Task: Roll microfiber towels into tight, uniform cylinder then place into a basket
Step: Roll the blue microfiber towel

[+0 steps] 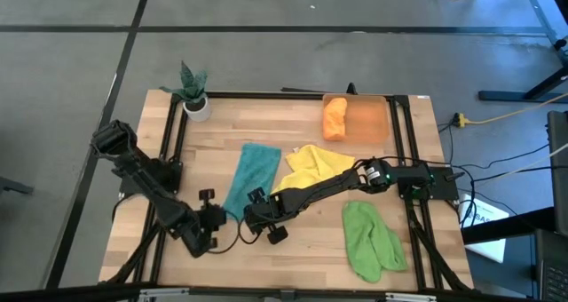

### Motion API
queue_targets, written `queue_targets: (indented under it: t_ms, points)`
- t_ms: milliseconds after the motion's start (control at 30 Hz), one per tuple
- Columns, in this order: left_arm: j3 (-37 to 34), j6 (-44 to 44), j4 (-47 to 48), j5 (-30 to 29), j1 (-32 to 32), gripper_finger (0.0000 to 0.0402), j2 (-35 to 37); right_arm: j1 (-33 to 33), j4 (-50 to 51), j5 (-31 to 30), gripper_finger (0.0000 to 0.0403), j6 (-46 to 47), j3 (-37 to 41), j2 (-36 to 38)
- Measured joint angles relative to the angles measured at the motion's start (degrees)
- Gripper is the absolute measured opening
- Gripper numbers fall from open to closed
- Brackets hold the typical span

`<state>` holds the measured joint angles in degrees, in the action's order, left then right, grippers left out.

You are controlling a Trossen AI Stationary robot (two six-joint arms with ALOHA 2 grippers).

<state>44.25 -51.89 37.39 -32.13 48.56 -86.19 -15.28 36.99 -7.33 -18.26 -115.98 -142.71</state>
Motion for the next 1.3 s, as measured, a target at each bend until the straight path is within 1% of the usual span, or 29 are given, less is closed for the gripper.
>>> queue_targets:
  t_ms: [133,233,433,667,733,833,933,1133,1300]
  points:
    - [0.0,0.43,-1.11,-0.13,3.39,0.0065,0.0,0.03,0.01,0.02,0.0004,0.0,0.02,0.0]
    - [0.0,1.35,-1.29,-2.72,4.07,0.0065,0.0,0.03,-0.01,0.02,0.0004,0.0,0.02,0.0]
    - [-0.83,1.5,-3.09,-2.87,3.27,0.0069,0.02,0.03,-0.32,0.01,0.0004,0.0,0.04,0.0]
    - [-1.88,1.57,-5.52,-2.9,1.71,0.0099,0.07,0.06,-0.93,-0.04,0.0004,0.0,0.04,0.0]
    - [-1.92,3.75,-5.73,-3.56,1.38,0.0104,-0.12,0.08,-1.11,-0.11,0.0004,0.0,0.04,0.0]
    - [-1.93,11.22,-7.96,-3.97,1.2,0.0104,-1.6,0.08,-1.3,-0.15,0.0004,0.0,0.04,-0.02]
    - [-1.94,14.94,-11.02,-4.52,1.22,0.0103,-3.98,0.08,-1.42,-0.17,0.0004,0.09,0.04,-0.03]
    - [-1.95,14.61,-11.15,-7.66,1.21,0.0105,-7.72,0.1,-1.48,-0.17,0.0004,0.2,0.04,-0.04]
    - [-1.97,13.03,-10.93,-7.53,0.66,0.0105,-9.74,0.1,-1.46,-0.17,0.0004,0.22,0.04,-0.07]
